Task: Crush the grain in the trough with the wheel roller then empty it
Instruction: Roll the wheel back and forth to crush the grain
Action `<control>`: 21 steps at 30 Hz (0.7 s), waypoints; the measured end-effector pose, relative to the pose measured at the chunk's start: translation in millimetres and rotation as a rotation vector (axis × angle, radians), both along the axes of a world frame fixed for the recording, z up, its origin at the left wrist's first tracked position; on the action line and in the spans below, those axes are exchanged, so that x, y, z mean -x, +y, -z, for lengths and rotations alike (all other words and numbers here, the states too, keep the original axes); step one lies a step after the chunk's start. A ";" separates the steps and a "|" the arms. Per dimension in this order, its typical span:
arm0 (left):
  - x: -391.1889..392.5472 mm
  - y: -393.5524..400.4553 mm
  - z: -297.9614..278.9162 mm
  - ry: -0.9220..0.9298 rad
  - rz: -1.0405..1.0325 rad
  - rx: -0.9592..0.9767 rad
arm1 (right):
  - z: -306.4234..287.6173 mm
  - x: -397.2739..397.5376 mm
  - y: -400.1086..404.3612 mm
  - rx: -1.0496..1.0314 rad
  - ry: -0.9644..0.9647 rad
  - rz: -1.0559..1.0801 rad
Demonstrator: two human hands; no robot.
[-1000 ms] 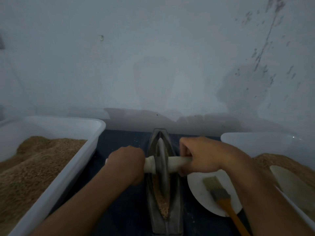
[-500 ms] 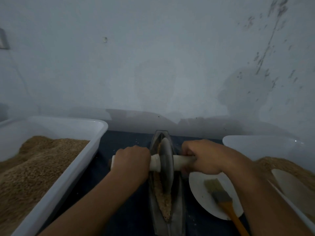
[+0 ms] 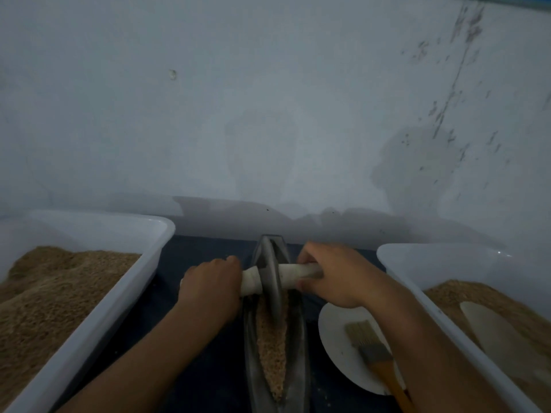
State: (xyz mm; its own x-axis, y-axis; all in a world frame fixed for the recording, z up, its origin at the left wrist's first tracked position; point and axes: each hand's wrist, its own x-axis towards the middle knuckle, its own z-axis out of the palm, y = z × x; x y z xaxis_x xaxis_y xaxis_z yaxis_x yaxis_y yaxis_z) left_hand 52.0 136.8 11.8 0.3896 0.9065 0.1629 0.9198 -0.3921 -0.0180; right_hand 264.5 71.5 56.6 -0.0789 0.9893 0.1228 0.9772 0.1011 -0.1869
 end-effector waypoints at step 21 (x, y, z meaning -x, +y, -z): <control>-2.2 -21.5 -16.4 0.124 0.043 0.105 | -16.7 7.9 -17.5 0.245 -0.140 -0.043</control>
